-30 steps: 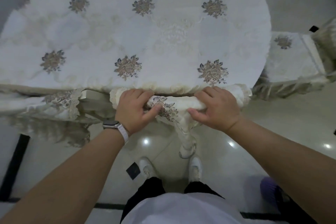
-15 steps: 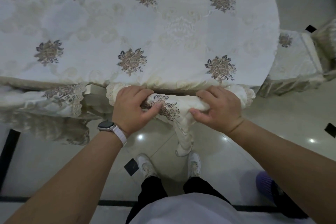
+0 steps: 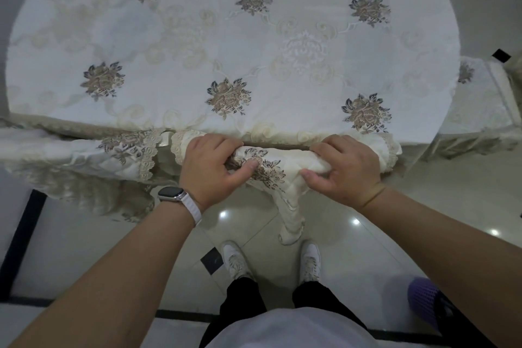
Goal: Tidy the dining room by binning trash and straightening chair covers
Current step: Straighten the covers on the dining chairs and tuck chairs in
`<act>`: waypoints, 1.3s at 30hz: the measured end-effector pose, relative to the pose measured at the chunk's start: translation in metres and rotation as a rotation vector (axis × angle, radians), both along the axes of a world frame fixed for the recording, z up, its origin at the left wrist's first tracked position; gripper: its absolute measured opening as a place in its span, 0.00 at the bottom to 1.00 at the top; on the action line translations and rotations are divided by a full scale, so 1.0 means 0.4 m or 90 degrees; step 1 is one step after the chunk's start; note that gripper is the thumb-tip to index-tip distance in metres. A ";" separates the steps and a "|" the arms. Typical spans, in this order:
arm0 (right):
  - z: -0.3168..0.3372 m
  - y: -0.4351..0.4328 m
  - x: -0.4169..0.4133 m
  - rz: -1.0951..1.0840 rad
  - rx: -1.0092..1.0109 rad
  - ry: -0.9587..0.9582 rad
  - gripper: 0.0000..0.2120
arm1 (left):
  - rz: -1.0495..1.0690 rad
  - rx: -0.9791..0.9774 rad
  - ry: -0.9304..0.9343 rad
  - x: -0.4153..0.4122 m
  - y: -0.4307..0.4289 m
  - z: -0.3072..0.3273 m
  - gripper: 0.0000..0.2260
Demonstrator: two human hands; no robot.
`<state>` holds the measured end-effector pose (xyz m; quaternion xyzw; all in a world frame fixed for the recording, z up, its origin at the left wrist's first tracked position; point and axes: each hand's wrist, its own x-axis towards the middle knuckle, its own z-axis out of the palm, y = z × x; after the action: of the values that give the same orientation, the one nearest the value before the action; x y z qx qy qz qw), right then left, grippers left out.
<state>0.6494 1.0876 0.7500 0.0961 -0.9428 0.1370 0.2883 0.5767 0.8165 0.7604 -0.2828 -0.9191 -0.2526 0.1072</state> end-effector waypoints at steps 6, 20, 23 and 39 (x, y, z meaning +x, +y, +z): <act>-0.007 -0.014 -0.009 -0.002 0.005 0.000 0.24 | -0.017 -0.022 -0.009 -0.015 -0.019 -0.005 0.24; 0.019 -0.010 0.006 0.021 0.028 -0.154 0.26 | -0.023 -0.039 -0.079 0.017 -0.010 0.033 0.22; 0.051 -0.028 0.025 0.010 0.050 -0.212 0.26 | -0.048 -0.014 -0.073 0.040 -0.006 0.059 0.18; 0.178 -0.425 -0.033 0.103 0.145 -0.181 0.20 | -0.008 -0.032 0.029 0.023 -0.378 0.132 0.18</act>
<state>0.6361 0.9177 0.8212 0.1834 -0.9726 0.0645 0.1274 0.5860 0.6654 0.8131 -0.2969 -0.9207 -0.2235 0.1190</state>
